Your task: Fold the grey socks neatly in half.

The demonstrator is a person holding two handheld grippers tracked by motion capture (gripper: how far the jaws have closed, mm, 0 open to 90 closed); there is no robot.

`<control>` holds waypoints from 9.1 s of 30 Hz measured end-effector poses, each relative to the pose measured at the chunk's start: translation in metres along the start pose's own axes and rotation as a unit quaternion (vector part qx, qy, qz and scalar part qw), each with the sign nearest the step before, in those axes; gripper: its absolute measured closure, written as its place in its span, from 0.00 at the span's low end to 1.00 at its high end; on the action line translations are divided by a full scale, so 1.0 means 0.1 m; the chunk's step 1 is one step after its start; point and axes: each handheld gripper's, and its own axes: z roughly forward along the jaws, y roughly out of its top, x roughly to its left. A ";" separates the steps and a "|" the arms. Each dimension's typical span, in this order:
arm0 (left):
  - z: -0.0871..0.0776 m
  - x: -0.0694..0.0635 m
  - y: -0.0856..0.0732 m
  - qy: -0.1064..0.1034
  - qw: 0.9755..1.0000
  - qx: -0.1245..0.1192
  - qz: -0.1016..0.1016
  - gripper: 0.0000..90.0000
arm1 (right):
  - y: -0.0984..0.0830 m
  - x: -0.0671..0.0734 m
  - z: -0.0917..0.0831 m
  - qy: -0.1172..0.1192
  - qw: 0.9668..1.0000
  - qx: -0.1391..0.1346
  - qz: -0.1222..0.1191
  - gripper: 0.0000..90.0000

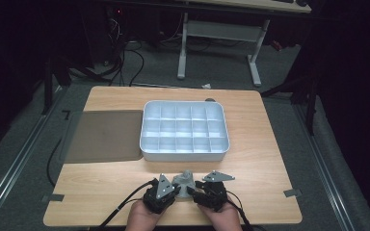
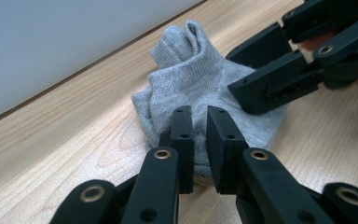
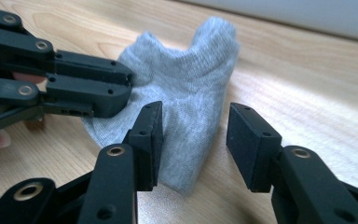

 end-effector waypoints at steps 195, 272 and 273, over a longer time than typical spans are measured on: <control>-0.06 0.17 0.04 -0.007 0.998 -0.026 -0.048 1.00 | -0.01 0.53 0.05 0.006 0.989 -0.031 -0.143 0.99; -0.42 0.57 -0.13 0.046 0.992 -0.054 -0.108 0.86 | 0.20 0.35 0.23 0.100 0.992 0.069 -0.020 0.63; -0.42 0.58 -0.13 0.048 0.991 -0.054 -0.109 0.85 | 0.20 0.36 0.23 0.101 0.992 0.072 -0.019 0.64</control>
